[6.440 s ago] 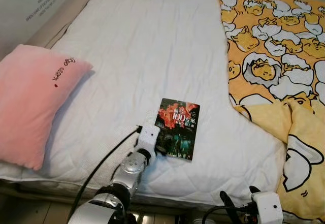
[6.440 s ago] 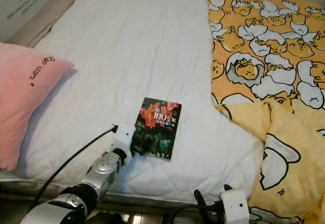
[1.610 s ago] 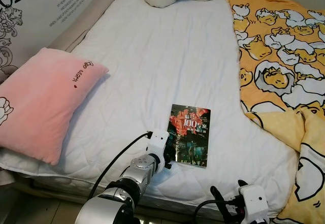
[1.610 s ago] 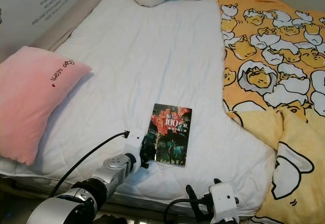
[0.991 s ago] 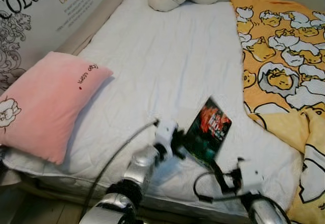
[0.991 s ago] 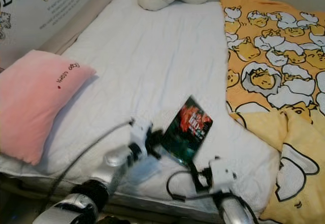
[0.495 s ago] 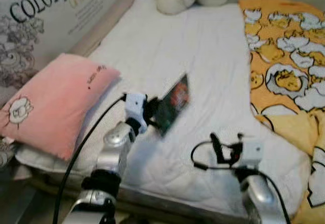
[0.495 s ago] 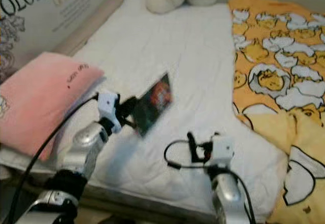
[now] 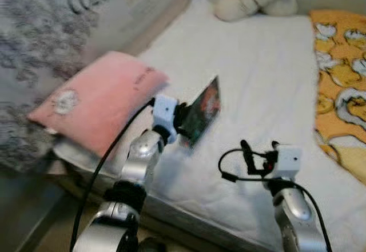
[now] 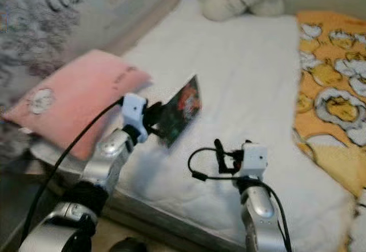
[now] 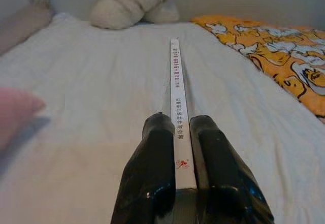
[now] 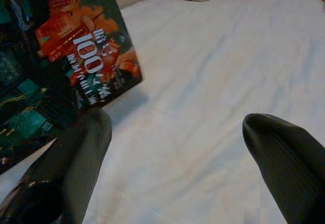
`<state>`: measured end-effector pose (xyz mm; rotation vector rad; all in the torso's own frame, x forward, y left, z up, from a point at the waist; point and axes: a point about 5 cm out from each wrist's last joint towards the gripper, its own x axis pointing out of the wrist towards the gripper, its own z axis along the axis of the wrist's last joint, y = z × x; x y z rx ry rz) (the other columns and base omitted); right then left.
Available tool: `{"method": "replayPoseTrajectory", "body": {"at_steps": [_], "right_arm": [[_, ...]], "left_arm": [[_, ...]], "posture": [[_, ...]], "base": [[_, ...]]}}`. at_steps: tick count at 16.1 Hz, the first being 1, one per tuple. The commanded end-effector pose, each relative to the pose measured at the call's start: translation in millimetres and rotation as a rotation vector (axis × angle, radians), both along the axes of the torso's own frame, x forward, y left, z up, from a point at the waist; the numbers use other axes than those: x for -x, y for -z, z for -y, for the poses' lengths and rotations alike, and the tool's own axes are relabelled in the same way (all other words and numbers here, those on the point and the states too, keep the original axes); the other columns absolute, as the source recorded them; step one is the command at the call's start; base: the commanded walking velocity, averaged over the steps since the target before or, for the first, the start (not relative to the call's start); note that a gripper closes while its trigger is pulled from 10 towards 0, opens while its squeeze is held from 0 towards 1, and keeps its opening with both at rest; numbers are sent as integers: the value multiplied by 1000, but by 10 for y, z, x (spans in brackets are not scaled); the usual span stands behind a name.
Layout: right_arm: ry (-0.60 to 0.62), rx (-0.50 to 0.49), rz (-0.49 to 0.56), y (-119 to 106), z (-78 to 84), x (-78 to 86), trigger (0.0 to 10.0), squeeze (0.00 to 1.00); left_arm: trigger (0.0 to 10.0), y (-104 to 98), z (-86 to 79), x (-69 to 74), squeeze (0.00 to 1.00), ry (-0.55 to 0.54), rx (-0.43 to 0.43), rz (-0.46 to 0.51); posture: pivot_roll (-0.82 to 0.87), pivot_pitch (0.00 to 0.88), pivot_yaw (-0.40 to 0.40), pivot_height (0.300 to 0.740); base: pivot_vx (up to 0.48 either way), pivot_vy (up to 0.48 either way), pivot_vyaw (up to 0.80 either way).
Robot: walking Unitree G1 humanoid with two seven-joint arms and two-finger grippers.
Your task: Clean up the room
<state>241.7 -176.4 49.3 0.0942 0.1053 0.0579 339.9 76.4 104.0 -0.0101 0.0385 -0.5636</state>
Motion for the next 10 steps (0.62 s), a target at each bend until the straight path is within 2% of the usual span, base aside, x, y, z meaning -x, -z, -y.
{"method": "replayPoseTrajectory", "body": {"at_steps": [1,3,6,7,9,10], "right_arm": [[0,-8,3,-21,-45,-1,10000,0],[-2,-1,-2,-4,-73,44,10000,0],[17,-6,-17,25,-59,113,10000,0],[14,9,-25,29,-45,143,10000,0],[21,18,-34,27,-1,205,10000,0],[16,34,-48,26,41,252,10000,0]], "left_arm": [[0,-100,1,-55,0,25,-22,45],[0,-109,84,-100,0,66,-28,30],[0,-143,200,-176,0,75,-15,-5],[0,-132,234,-188,0,69,-8,-30],[0,-128,267,-226,0,32,51,-90],[0,-121,240,-255,0,-17,120,-134]], "posture": [[-25,0,50,732],[-40,0,61,732],[-64,0,70,732],[-76,0,68,732],[-92,0,57,732],[-107,0,43,732]], "base": [[371,307,0],[392,276,0],[409,250,-633],[450,0,0],[383,0,0],[0,0,0]]}}
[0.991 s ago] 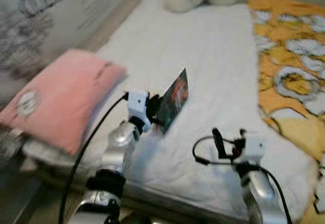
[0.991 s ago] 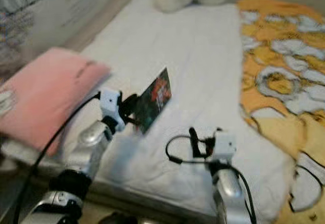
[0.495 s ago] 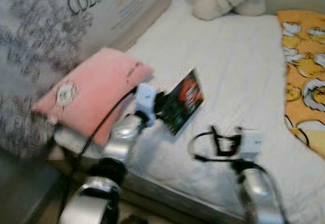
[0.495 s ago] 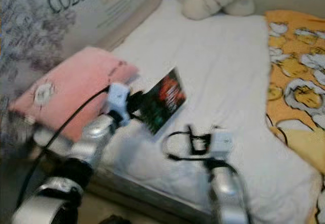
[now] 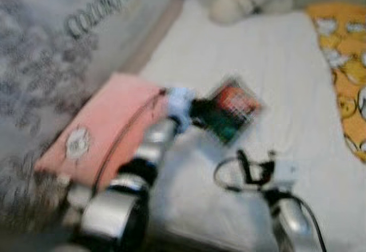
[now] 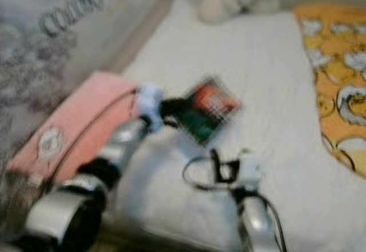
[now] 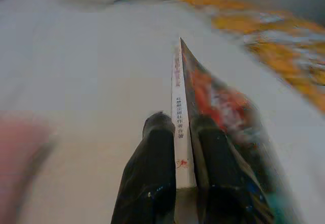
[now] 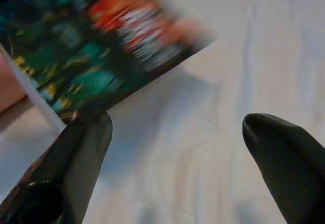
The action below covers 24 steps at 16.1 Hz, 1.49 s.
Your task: Clean up the room
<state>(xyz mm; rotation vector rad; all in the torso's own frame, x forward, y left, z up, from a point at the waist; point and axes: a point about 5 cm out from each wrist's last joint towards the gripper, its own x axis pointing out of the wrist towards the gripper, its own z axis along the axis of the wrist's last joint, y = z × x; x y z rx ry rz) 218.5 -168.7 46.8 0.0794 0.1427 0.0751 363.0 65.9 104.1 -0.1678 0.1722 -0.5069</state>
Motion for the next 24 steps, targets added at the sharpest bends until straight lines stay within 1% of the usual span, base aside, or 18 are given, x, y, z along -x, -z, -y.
{"method": "replayPoseTrajectory", "body": {"at_steps": [1,2,3,5,6,7,9,10,11,12,14,16,17,18,19,21,23,24], "right_arm": [[28,34,-27,4,158,62,10000,0],[18,47,-38,0,186,94,10000,0],[7,52,-47,-2,192,108,10000,0],[-11,55,-61,8,179,111,10000,0],[-24,59,-70,19,166,110,10000,0],[-34,61,-76,26,153,104,10000,0],[-49,58,-86,35,133,76,10000,0],[-64,58,-93,39,119,59,10000,0],[-67,58,-94,40,116,56,10000,0],[-75,59,-99,52,105,50,10000,0],[-83,61,-106,67,88,42,10000,0],[-83,62,-109,72,88,47,10000,0],[-81,63,-112,78,94,55,10000,0],[-80,65,-115,84,100,61,10000,0],[-78,69,-121,92,104,82,10000,0],[-79,76,-128,103,122,107,10000,0],[-77,84,-130,103,140,112,10000,0],[-77,87,-130,102,144,110,10000,0]], "left_arm": [[0,-52,22,-52,0,-71,80,-41],[10000,147,-220,-29,0,-254,192,-191],[10000,371,-365,70,0,-372,297,-319],[10000,657,-440,255,0,-465,388,-453],[10000,735,-417,319,0,-475,397,-477],[10000,786,-361,369,0,-472,407,-497],[10000,771,-289,369,0,-478,447,-500],[10000,658,-281,283,0,-490,529,-478],[10000,642,-289,270,0,-496,541,-477],[10000,690,-336,294,0,-520,525,-502],[10000,852,-427,413,0,-514,363,-523],[10000,937,-493,477,0,-529,269,-544],[10000,980,-530,511,0,-565,278,-570],[10000,1027,-579,550,0,-600,243,-587],[10000,1154,-685,672,0,-647,114,-619],[10000,1219,-685,744,0,-603,-18,-606],[10000,1122,-631,650,0,-578,-40,-538],[10000,1067,-631,599,0,-576,-81,-495]], "posture": [[-115,0,32,732],[-121,0,21,732],[-114,0,5,732],[-103,0,-6,732],[-99,0,-9,732],[-92,0,-13,732],[-70,0,-21,732],[-51,0,-28,732],[-50,0,-28,732],[-43,0,-30,732],[-46,0,-28,732],[-49,0,-24,732],[-55,0,-22,732],[-55,0,-22,732],[-67,0,-19,732],[-73,0,-20,732],[-77,0,-22,732],[-78,0,-22,732]], "base": [[0,0,0],[0,0,0],[0,0,0],[0,0,0],[0,0,0],[0,0,0],[0,0,0],[0,0,0],[0,0,0],[0,0,0],[0,0,0],[0,0,0],[0,0,0],[0,0,0],[0,0,0],[0,0,0],[0,0,0],[0,0,0]]}}
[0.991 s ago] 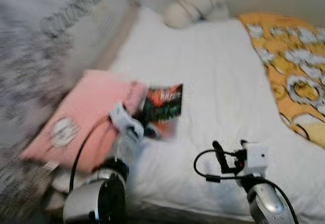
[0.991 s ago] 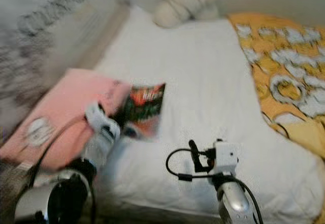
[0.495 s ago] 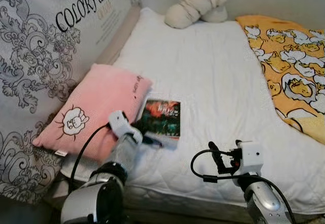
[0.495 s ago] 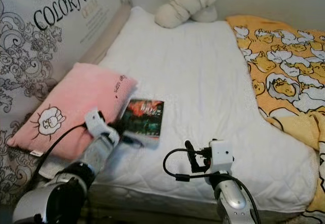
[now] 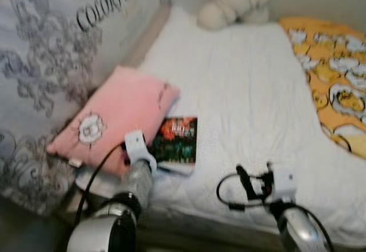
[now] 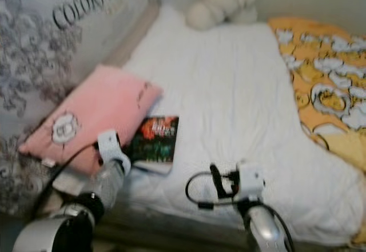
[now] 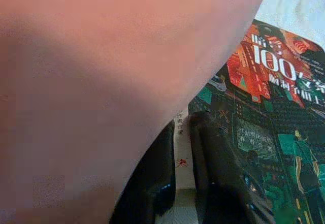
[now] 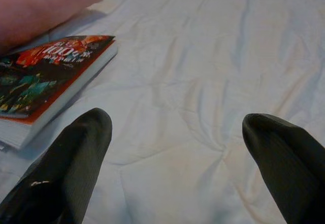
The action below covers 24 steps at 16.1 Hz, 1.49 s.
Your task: Clean up the room
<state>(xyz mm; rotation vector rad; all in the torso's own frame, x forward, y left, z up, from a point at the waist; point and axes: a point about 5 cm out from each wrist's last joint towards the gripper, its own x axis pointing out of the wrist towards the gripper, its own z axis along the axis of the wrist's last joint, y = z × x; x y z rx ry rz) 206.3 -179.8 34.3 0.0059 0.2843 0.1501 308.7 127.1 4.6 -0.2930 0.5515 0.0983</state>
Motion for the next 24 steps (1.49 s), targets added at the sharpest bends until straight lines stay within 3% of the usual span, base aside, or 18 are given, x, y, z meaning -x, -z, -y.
{"method": "replayPoseTrajectory", "body": {"at_steps": [1,5,7,8,11,14,16,18,20,23,24], "right_arm": [[5,17,7,-24,33,-16,10000,0],[1,24,2,-7,33,-18,10000,0],[-8,31,0,2,18,-16,10000,0],[-4,31,-2,5,26,-13,10000,0],[1,32,-8,18,35,-2,10000,0],[-4,36,-10,21,32,-4,10000,0],[2,42,-8,22,60,-28,10000,0],[4,43,-8,32,68,-36,10000,0],[12,44,3,19,89,-49,10000,0],[24,33,9,31,103,-94,10000,0],[29,25,10,35,102,-118,10000,0]], "left_arm": [[10000,38,-6,25,0,12,-59,-41],[10000,-139,125,-117,0,166,-199,66],[10000,-219,153,-174,0,254,-318,120],[10000,-203,140,-164,976,261,-336,113],[10000,-89,69,-78,1000,242,-326,53],[10000,-166,23,-138,1000,235,-379,97],[10000,-345,-21,-245,1000,270,-511,233],[10000,-499,-32,-302,1000,294,-526,361],[10000,-605,-23,-290,1000,296,-367,444],[10000,-404,121,56,1000,331,-129,330],[10000,-392,150,93,1000,341,-117,328]], "posture": [[-80,0,-23,732],[-75,0,-26,732],[-78,0,-24,732],[-79,0,-21,732],[-81,0,-21,732],[-80,0,-23,732],[-75,0,-20,732],[-61,0,-14,732],[-43,0,-13,732],[2,0,-18,732],[13,0,-20,732]], "base": [[0,0,0],[0,0,0],[0,0,0],[0,0,0],[0,0,0],[0,0,0],[0,0,0],[0,0,0],[0,0,0],[0,0,0],[0,0,0]]}}
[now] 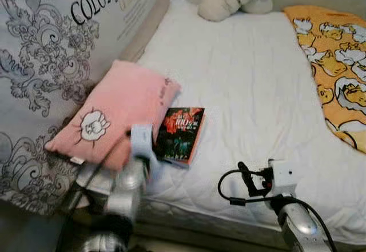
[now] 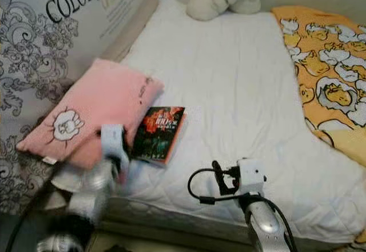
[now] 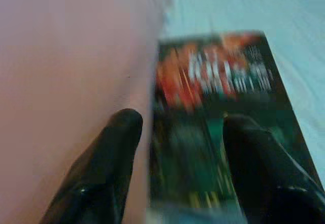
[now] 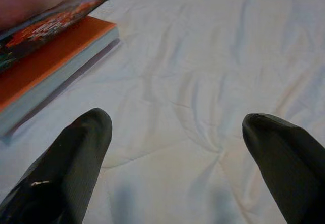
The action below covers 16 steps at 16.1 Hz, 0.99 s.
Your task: Clean up the room
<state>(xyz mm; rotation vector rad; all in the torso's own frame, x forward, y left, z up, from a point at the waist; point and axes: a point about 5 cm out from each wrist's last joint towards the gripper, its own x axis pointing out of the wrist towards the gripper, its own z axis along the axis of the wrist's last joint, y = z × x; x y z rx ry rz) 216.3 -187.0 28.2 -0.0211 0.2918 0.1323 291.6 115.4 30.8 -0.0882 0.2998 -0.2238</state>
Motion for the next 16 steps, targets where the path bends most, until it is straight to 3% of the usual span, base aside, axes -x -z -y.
{"method": "replayPoseTrajectory", "body": {"at_steps": [1,3,4,6,7,8,10,11,12,13,14,16], "right_arm": [[26,-6,25,-36,24,-74,10000,0],[53,7,75,-131,18,-193,10000,0],[72,11,98,-172,28,-209,10000,0],[105,-15,96,-168,25,-180,10000,0],[125,-14,72,-104,30,-189,10000,0],[153,-39,63,-84,44,-217,10000,0],[220,-107,60,-99,87,-321,10000,0],[277,-204,47,-108,100,-396,10000,0],[255,-262,27,-115,37,-469,10000,0],[235,-264,29,-131,5,-502,10000,0],[214,-251,34,-155,-33,-572,10000,0],[230,-203,62,-180,13,-572,10000,0]], "left_arm": [[10000,-168,61,-82,0,42,-27,92],[10000,-496,158,-22,0,174,-113,299],[10000,-584,196,50,0,221,-119,351],[10000,-534,108,125,0,179,-60,286],[10000,-448,60,39,0,128,-33,227],[10000,-435,43,-50,0,102,-58,207],[10000,-621,39,-166,0,119,-280,344],[10000,-728,28,-190,0,125,-374,419],[10000,-810,40,-171,0,151,-458,493],[10000,-830,67,-145,0,174,-446,511],[10000,-810,123,-110,1000,203,-372,497],[10000,-634,183,-117,1000,230,-238,321]], "posture": [[27,0,-26,732],[41,0,-30,732],[45,0,-32,732],[48,0,-30,732],[47,0,-26,732],[46,0,-25,732],[45,0,-22,732],[42,0,-15,732],[40,0,-12,732],[47,0,-10,732],[53,0,-9,732],[62,0,-14,732]], "base": [[0,0,0],[0,0,0],[0,0,0],[0,0,0],[0,0,0],[0,0,0],[0,0,0],[0,0,0],[0,0,0],[0,0,0],[0,0,0],[0,0,0]]}}
